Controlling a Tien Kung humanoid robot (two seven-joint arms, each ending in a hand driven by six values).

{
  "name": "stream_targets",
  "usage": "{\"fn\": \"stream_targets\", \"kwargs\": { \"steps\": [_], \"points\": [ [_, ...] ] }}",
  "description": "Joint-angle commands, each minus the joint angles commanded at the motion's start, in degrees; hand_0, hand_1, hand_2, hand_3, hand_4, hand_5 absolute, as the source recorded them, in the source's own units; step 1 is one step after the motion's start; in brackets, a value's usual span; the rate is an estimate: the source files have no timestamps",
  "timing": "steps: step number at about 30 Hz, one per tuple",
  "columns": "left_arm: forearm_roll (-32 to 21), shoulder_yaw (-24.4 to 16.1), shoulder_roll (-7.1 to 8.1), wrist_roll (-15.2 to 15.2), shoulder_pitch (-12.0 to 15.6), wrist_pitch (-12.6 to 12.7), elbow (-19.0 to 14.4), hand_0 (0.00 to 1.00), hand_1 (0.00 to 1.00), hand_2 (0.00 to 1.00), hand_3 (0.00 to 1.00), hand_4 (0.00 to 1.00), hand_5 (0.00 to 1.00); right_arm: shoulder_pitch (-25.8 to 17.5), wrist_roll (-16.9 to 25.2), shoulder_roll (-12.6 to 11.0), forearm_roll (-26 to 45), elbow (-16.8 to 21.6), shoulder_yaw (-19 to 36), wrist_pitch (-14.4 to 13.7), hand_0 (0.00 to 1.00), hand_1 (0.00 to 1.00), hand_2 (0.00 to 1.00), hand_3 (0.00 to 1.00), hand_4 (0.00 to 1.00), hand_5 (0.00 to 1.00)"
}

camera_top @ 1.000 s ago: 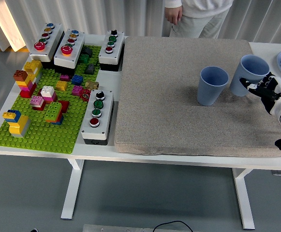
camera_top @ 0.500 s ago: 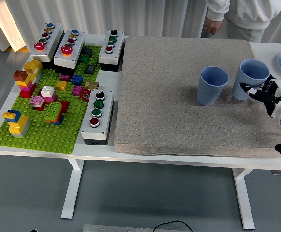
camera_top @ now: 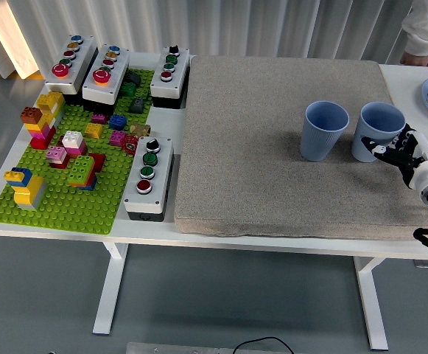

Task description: Pick cup pour cup place

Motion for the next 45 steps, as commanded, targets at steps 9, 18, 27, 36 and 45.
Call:
{"fn": "stream_targets", "kwargs": {
  "steps": [9, 18, 27, 36, 45],
  "points": [
    [-0.1, 0.0, 0.01, -0.1, -0.1, 0.0, 0.0, 0.749, 0.778, 0.837, 0.661, 0.544, 0.932, 0.1, -0.2, -0.3, 0.0, 0.1, 0.3, 1.5, 0.872, 0.773, 0.663, 0.601, 0.476, 0.002],
    [-0.1, 0.0, -0.03, -0.2, -0.2, 0.0, 0.0, 0.749, 0.778, 0.836, 0.661, 0.546, 0.935, 0.1, -0.6, -0.3, -0.3, -0.1, 0.4, 2.9, 0.884, 0.814, 0.786, 0.703, 0.509, 0.002],
    [-0.1, 0.0, -0.07, -0.1, -0.4, 0.0, 0.0, 0.749, 0.778, 0.836, 0.661, 0.547, 0.935, 0.2, -0.6, -0.3, -0.7, -0.1, 0.6, 3.4, 0.888, 0.824, 0.797, 0.724, 0.515, 0.002],
    [0.0, -0.1, -0.06, -0.1, -0.3, 0.0, 0.0, 0.749, 0.778, 0.836, 0.659, 0.548, 0.937, 0.2, -0.8, -0.3, -1.5, -0.1, 0.7, 4.0, 0.894, 0.827, 0.812, 0.825, 0.553, 0.002],
    [-0.1, 0.0, -0.06, 0.0, -0.3, 0.0, 0.0, 0.749, 0.778, 0.836, 0.658, 0.548, 0.939, 0.2, -1.1, -0.4, -2.4, -0.3, 0.9, 4.2, 0.901, 0.832, 0.837, 0.906, 0.73, 0.002]
  ]
}}
